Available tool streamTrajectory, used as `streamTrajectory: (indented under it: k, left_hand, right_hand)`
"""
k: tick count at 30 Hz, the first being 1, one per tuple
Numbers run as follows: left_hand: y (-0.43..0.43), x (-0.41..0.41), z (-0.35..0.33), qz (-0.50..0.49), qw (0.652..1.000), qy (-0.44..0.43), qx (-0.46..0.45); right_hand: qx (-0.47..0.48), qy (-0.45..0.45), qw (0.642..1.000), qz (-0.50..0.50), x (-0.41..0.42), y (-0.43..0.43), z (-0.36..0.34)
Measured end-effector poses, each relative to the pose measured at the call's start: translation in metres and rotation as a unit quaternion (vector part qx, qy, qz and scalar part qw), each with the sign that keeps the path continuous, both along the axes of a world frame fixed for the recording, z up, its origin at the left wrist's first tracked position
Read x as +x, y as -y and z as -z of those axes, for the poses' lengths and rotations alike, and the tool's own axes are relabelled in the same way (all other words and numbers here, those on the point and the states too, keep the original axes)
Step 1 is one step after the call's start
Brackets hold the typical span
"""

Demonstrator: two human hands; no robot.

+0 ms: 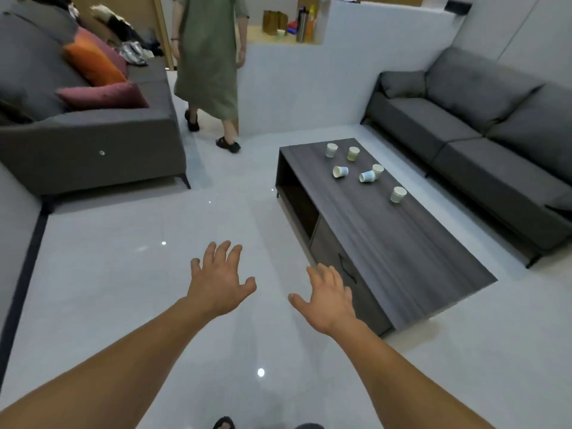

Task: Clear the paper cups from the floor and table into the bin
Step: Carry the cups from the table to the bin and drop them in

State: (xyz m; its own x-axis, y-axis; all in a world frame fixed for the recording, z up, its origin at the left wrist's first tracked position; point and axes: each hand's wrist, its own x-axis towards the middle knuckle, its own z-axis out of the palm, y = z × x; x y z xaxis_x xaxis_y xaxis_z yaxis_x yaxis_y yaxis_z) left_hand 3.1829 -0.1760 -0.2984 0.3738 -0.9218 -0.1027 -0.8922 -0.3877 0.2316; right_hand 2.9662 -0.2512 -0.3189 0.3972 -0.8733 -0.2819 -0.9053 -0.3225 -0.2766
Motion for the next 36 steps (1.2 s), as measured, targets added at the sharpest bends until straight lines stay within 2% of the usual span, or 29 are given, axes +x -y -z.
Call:
streamTrajectory:
  k: [9, 20, 30, 36]
  left_hand:
    - [0.175, 0.02, 0.005, 0.091, 0.996, -0.005, 0.016]
    - [0.386, 0.047, -0.01, 0.058, 0.998, 0.027, 0.023]
    - [0.565, 0.085, 0.01, 0.108, 0.994, 0.008, 0.032]
    - [0.68, 0.111, 0.015, 0.163, 0.986, -0.009, 0.028]
  right_hand:
    - [0.041, -0.019, 0.997, 0.066, 0.003, 0.139, 0.023]
    - [0.028, 0.011, 0.999, 0.025, 0.04, 0.375, 0.005]
    - [0.042, -0.004, 0.998, 0.053, 0.08, 0.535, 0.015]
    - [0.055, -0.022, 0.993, 0.103, 0.091, 0.618, 0.025]
